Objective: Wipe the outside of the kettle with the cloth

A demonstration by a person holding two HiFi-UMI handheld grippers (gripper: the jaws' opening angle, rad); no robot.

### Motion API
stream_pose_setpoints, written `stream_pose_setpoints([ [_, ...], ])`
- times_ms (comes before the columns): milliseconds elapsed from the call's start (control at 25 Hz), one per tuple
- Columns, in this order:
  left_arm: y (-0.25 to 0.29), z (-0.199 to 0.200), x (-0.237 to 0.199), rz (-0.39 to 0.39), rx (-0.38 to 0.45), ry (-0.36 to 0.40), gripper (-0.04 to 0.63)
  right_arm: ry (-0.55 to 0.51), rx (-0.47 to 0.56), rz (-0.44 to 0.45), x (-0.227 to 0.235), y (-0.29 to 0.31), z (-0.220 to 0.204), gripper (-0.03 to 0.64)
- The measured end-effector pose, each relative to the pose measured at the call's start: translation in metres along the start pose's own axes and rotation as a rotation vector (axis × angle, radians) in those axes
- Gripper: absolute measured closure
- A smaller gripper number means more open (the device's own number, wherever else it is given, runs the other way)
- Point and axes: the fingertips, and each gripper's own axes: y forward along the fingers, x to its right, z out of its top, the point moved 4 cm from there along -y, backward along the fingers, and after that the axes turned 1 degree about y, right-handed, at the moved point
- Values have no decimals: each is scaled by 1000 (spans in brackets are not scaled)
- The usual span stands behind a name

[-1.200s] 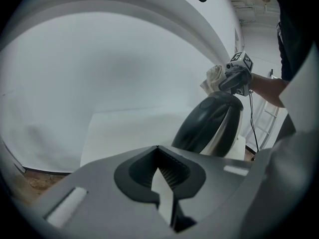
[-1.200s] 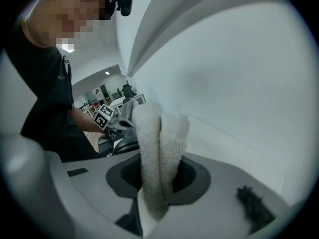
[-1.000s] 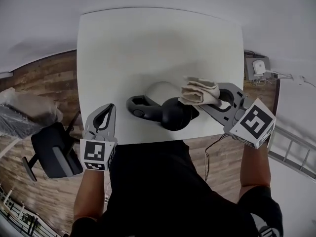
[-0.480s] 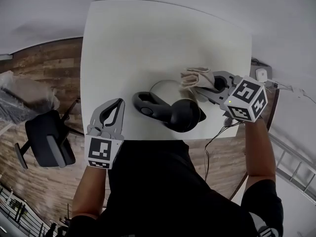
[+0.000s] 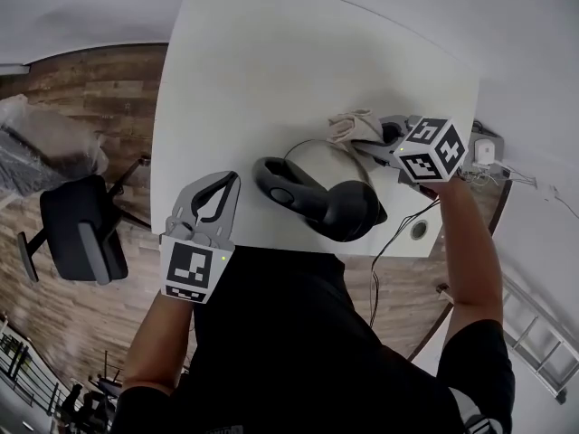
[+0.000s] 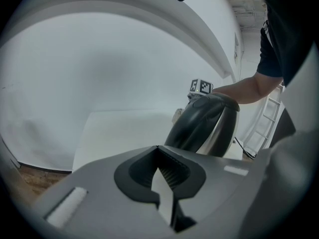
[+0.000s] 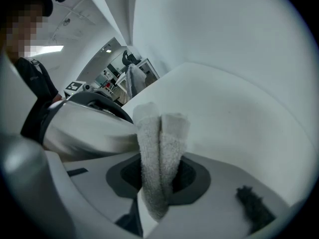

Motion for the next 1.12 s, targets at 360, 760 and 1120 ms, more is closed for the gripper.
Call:
stream_pose_setpoints([
  [360, -8, -10, -13, 13, -4, -28, 588, 86, -75, 7, 35, 44, -7, 518],
  [760, -6, -7, -20, -10, 8, -88, 588, 96, 136, -46, 10, -17, 6, 518],
  [1120, -10, 15, -32, 10, 38, 24, 588, -494, 118, -218, -102, -114, 62, 518],
])
